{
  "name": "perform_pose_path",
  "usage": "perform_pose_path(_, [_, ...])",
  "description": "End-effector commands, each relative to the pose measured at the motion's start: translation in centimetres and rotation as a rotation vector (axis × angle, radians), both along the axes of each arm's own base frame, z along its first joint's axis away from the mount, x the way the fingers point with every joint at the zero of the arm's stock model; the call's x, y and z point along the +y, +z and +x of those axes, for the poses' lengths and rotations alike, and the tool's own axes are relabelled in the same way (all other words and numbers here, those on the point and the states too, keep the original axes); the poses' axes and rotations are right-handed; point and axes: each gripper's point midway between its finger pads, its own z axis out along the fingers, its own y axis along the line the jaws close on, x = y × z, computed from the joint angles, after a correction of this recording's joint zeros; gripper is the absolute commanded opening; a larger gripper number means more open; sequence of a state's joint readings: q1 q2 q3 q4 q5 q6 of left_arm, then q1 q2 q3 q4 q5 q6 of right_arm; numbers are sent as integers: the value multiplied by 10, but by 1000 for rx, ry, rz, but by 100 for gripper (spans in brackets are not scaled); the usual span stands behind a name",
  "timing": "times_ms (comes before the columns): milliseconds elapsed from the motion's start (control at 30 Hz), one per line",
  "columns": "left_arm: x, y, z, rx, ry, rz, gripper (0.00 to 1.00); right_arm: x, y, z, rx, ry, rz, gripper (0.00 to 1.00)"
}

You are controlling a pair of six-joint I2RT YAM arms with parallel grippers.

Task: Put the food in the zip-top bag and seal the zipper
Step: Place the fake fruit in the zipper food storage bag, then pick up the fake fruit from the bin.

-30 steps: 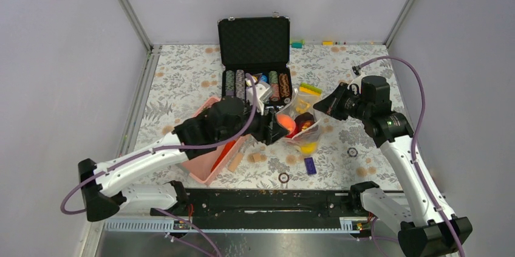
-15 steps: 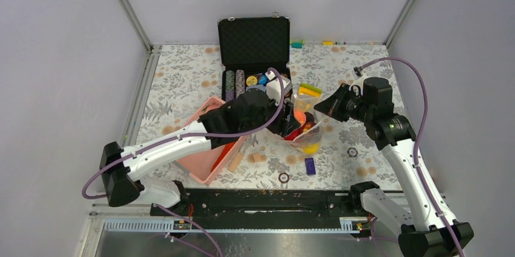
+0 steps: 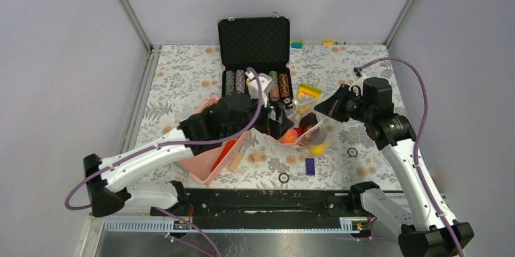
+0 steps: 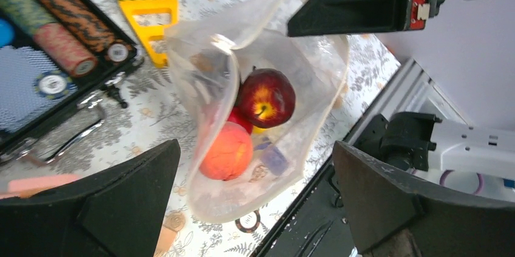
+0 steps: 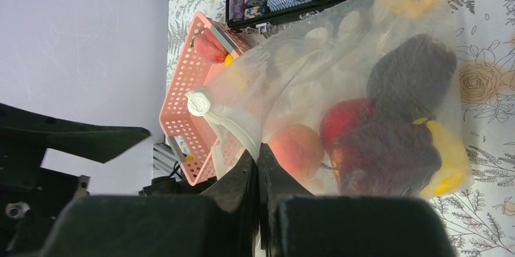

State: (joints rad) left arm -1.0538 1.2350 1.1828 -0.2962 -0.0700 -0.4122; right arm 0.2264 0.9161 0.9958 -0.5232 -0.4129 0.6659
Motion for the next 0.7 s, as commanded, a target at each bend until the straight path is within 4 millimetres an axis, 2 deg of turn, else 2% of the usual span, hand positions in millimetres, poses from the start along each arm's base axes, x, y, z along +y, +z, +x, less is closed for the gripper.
perform_pose_path(0, [44,13,17,-35,203,-25,99,1,26,0,-88,16,5,0])
perform_pose_path(333, [144,-36,54,115,606,-30,99,2,22,2,-69,17,1,0])
perform_pose_path(567, [215,-83,67,235,900,-35,99,2,20,3,-61,17,2,0])
perform_pose_path(667, [237,-105,72,284,995,-36,99,1,20,3,-65,15,-1,0])
